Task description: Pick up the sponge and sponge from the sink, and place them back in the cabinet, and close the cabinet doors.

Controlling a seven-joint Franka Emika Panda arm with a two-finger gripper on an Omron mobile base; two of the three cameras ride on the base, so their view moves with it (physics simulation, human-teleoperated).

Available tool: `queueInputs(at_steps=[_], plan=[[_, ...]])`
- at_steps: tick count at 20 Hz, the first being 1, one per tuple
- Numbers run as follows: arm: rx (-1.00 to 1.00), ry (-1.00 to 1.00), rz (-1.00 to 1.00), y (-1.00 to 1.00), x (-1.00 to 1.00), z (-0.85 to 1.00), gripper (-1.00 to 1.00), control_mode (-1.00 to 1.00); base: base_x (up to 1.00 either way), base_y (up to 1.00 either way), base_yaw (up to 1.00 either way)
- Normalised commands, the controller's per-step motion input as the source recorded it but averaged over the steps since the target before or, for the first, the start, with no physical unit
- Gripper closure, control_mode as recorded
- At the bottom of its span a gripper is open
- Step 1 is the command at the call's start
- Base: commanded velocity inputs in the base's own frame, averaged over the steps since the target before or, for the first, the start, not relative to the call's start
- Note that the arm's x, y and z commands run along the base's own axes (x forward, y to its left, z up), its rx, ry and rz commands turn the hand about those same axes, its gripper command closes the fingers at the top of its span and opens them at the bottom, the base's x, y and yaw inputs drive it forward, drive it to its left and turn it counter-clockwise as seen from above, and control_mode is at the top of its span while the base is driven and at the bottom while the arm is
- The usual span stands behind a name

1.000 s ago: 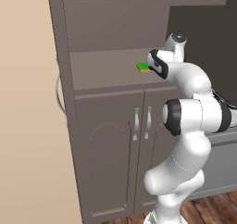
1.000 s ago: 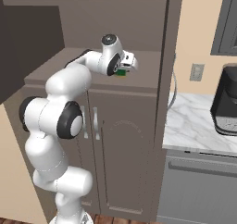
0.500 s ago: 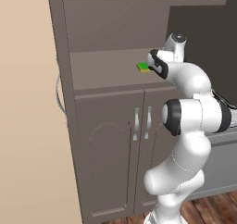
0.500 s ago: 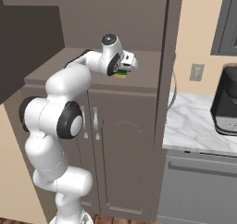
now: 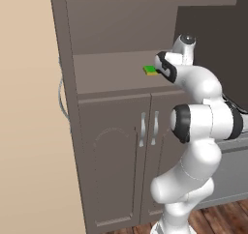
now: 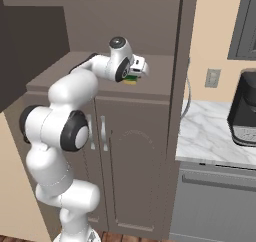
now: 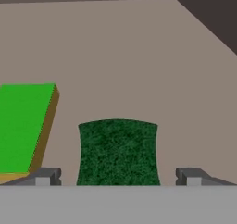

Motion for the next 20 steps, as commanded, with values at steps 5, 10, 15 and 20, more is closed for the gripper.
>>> queueInputs(at_steps=[5, 10, 15, 20], plan=[[0.00, 0.00, 0.00, 0.00, -0.24, 0.01, -1.00, -1.00, 0.00, 0.00, 0.00], [0.00, -0.03, 0.00, 0.00, -0.21, 0.05, -1.00, -1.00, 0.00, 0.00, 0.00], [0.00, -0.09, 0.00, 0.00, -0.26, 0.13, -1.00, -1.00, 0.00, 0.00, 0.00], [0.00, -0.05, 0.00, 0.00, -0.28, 0.10, -1.00, -1.00, 0.00, 0.00, 0.00]])
